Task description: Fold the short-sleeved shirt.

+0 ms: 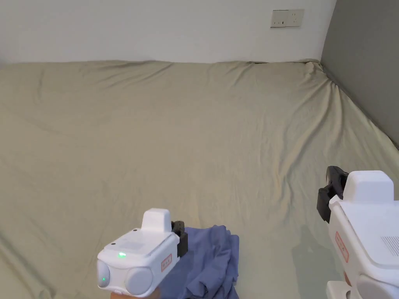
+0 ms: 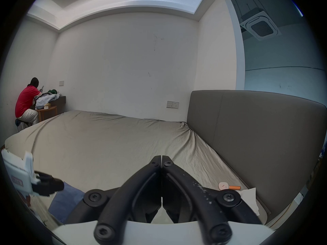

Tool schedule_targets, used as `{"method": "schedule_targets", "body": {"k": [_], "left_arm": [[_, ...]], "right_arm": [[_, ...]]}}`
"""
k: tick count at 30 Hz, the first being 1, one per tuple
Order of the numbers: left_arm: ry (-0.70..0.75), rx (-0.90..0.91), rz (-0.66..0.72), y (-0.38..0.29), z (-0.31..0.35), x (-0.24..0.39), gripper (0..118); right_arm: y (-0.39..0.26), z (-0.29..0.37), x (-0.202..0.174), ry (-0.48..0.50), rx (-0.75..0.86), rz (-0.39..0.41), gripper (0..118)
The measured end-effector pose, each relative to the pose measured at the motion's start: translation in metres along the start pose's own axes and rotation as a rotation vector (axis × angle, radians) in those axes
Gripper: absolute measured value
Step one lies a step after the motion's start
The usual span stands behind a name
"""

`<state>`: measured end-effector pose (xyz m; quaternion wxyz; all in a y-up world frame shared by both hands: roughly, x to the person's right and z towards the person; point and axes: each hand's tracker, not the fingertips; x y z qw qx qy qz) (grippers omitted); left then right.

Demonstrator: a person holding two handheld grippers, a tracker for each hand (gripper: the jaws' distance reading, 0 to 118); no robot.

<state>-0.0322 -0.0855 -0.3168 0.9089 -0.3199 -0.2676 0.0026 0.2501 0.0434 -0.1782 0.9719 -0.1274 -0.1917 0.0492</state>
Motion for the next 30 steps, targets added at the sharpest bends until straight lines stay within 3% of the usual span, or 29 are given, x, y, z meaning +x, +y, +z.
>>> {"method": "schedule_targets", "body": {"k": [14, 23, 30], "left_arm": [[-0.126, -0.19, -0.091, -0.059, -0.059, 0.088, 0], [-0.083, -0.232, -0.151, -0.055, -0.065, 0.099, 0], [-0.09, 0.058, -0.17, 0.011, 0.01, 0.077, 0]], "right_arm": [[-0.018, -0.005, 0.024, -0.034, -0.039, -0.004, 2], [-0.016, 0.0, 0.023, -0.04, -0.038, -0.009, 2], [-0.003, 0.01, 0.007, -0.016, 0.005, -0.011, 2]]}}
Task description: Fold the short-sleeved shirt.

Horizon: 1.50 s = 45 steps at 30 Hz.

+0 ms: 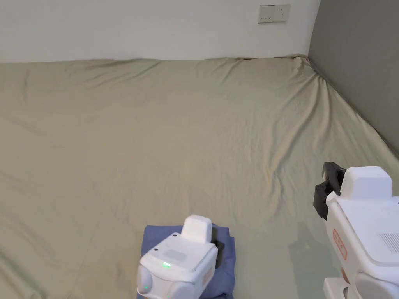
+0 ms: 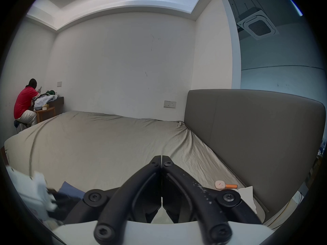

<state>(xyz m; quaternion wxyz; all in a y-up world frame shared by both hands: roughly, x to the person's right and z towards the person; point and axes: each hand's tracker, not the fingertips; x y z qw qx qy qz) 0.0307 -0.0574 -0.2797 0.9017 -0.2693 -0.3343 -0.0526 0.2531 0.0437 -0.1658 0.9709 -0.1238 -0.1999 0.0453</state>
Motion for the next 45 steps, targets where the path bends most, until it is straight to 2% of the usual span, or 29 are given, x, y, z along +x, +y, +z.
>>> {"method": "schedule_targets", "body": {"k": [9, 21, 35, 39, 45], "left_arm": [[0.186, 0.287, -0.078, 0.071, 0.079, -0.058, 0], [0.452, 0.431, -0.031, 0.082, 0.127, -0.15, 0], [0.493, 0.425, 0.002, 0.072, 0.133, -0.169, 0], [0.485, 0.409, 0.002, 0.07, 0.129, -0.168, 0], [0.468, 0.395, 0.006, 0.067, 0.124, -0.17, 0]], "right_arm": [[0.024, 0.011, -0.03, 0.042, 0.074, -0.003, 2], [0.04, 0.016, -0.055, 0.081, 0.139, 0.001, 2], [0.029, 0.007, -0.073, 0.111, 0.114, 0.011, 2], [-0.001, -0.009, -0.088, 0.159, 0.023, -0.019, 2], [-0.064, -0.037, -0.126, 0.23, -0.167, 0.011, 2]]}}
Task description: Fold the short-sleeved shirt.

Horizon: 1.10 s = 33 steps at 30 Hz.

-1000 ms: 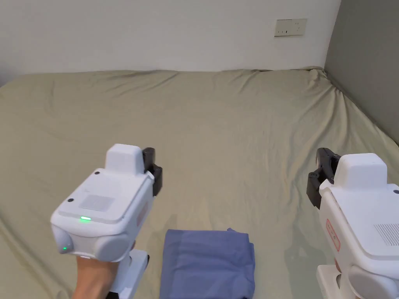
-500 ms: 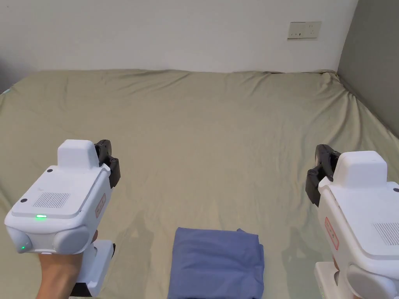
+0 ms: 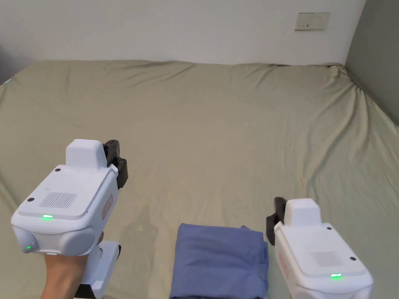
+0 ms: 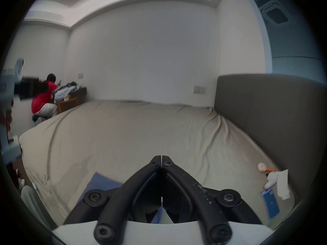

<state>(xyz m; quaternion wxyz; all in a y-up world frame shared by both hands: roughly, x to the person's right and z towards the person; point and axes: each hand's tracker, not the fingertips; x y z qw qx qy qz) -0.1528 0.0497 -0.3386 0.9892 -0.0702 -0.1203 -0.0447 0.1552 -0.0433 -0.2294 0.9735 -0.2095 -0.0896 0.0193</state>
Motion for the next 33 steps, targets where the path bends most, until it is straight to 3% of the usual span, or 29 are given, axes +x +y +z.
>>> {"method": "schedule_targets", "body": {"k": [12, 13, 14, 16, 18, 20, 21, 23, 27, 28, 33], "left_arm": [[-0.025, -0.095, 0.048, -0.027, -0.011, -0.004, 0], [-0.028, -0.114, 0.055, -0.031, -0.013, -0.004, 0], [-0.033, -0.14, 0.063, -0.035, -0.015, -0.004, 0], [-0.054, -0.187, 0.073, -0.045, -0.018, -0.002, 0], [-0.074, -0.253, 0.099, -0.058, -0.023, 0.0, 1], [-0.129, -0.357, 0.164, -0.07, -0.03, 0.001, 14], [-0.165, -0.43, 0.208, -0.077, -0.035, 0.0, 35], [-0.227, -0.591, 0.298, -0.094, -0.046, 0.001, 42], [-0.305, -0.776, 0.457, -0.135, -0.06, 0.007, 111], [-0.318, -0.821, 0.477, -0.142, -0.064, 0.009, 115], [-0.399, -0.941, 0.597, -0.177, -0.081, 0.019, 116]], "right_arm": [[-0.111, -0.073, -0.033, 0.026, -0.439, 0.011, 1], [-0.118, -0.075, -0.033, 0.01, -0.457, 0.014, 1], [-0.115, -0.07, -0.034, -0.018, -0.346, 0.017, 1], [-0.106, -0.071, -0.038, -0.011, -0.402, 0.058, 1], [-0.107, -0.073, -0.036, -0.008, -0.409, 0.043, 1], [-0.109, -0.07, -0.032, -0.001, -0.402, 0.012, 1], [-0.109, -0.07, -0.032, 0.001, -0.401, 0.016, 1], [-0.109, -0.07, -0.033, 0.004, -0.399, 0.023, 1], [-0.109, -0.069, -0.029, 0.013, -0.401, 0.008, 1], [-0.109, -0.069, -0.029, 0.016, -0.399, 0.004, 1], [-0.11, -0.067, -0.028, 0.022, -0.388, -0.001, 1]]}}
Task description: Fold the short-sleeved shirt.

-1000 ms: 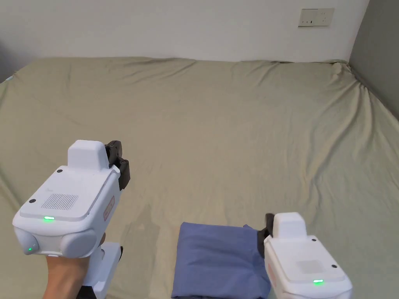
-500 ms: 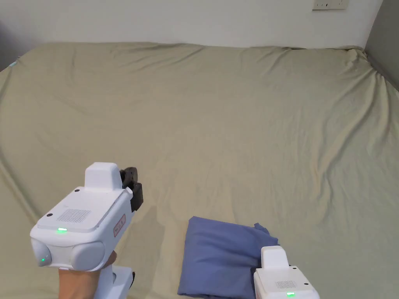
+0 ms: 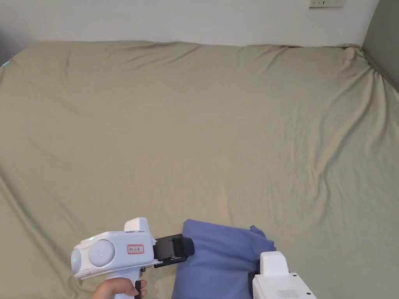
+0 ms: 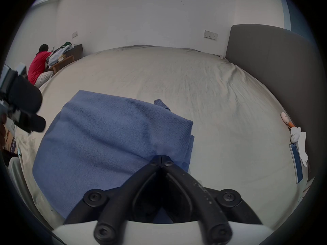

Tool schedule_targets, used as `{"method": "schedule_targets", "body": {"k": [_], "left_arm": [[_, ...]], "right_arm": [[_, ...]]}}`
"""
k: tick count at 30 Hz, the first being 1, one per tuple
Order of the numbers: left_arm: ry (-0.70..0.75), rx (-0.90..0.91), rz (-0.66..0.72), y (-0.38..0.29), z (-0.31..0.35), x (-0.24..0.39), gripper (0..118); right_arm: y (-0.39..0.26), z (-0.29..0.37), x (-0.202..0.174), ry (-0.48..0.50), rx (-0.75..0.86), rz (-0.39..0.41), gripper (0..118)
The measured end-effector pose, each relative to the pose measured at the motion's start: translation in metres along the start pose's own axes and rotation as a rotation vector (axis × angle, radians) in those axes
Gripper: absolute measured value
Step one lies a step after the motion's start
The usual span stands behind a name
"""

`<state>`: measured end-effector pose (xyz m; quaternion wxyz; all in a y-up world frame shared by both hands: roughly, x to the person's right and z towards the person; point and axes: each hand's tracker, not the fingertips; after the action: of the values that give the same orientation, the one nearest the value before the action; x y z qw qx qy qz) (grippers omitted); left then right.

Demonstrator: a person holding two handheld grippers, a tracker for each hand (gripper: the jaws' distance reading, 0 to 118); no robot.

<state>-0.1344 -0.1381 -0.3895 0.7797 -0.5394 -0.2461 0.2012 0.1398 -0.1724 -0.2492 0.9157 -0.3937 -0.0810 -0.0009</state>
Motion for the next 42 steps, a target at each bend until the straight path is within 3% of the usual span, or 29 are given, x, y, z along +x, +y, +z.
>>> {"method": "schedule_targets", "body": {"k": [2, 5, 7, 9, 11, 13, 15, 18, 21, 24, 31, 38, 42], "left_arm": [[-0.017, -0.018, 0.005, -0.003, -0.013, -0.002, 114], [-0.043, -0.047, -0.023, -0.006, -0.028, -0.002, 81], [-0.029, -0.012, -0.091, -0.008, -0.026, 0.004, 77], [-0.064, -0.032, -0.097, -0.007, -0.022, 0.008, 38], [-0.083, -0.034, -0.071, -0.009, -0.025, 0.01, 36], [-0.062, -0.039, -0.091, -0.008, -0.026, 0.011, 23], [-0.093, -0.036, -0.041, -0.007, -0.024, 0.01, 19], [-0.08, -0.027, -0.07, -0.002, -0.014, 0.014, 18], [-0.053, -0.008, -0.117, 0.013, 0.004, 0.009, 18], [0.053, 0.033, -0.179, 0.04, 0.032, -0.013, 17], [0.354, 0.099, -0.166, 0.108, 0.118, -0.118, 17], [0.666, 0.136, -0.06, 0.145, 0.193, -0.217, 17], [0.722, 0.162, -0.004, 0.153, 0.215, -0.248, 18]], "right_arm": [[-0.001, 0.0, 0.001, 0.003, 0.001, -0.002, 1], [0.0, 0.0, 0.003, 0.012, -0.001, -0.009, 1], [0.0, 0.0, 0.003, 0.015, -0.003, -0.009, 1], [0.001, 0.0, 0.004, 0.016, -0.005, -0.008, 1], [0.002, -0.001, 0.003, 0.012, -0.01, 0.004, 1], [0.004, 0.0, 0.005, 0.02, -0.013, 0.004, 2], [0.007, 0.003, 0.008, 0.033, -0.017, -0.005, 2], [0.015, 0.013, 0.015, 0.064, 0.0, -0.026, 2], [0.033, 0.032, 0.015, 0.027, 0.034, 0.014, 2], [0.047, 0.042, 0.019, 0.013, 0.076, 0.031, 2], [0.081, 0.058, 0.023, -0.019, 0.146, 0.013, 2], [0.11, 0.057, 0.016, -0.031, 0.194, 0.002, 2], [0.123, 0.053, 0.012, -0.038, 0.214, 0.003, 2]]}}
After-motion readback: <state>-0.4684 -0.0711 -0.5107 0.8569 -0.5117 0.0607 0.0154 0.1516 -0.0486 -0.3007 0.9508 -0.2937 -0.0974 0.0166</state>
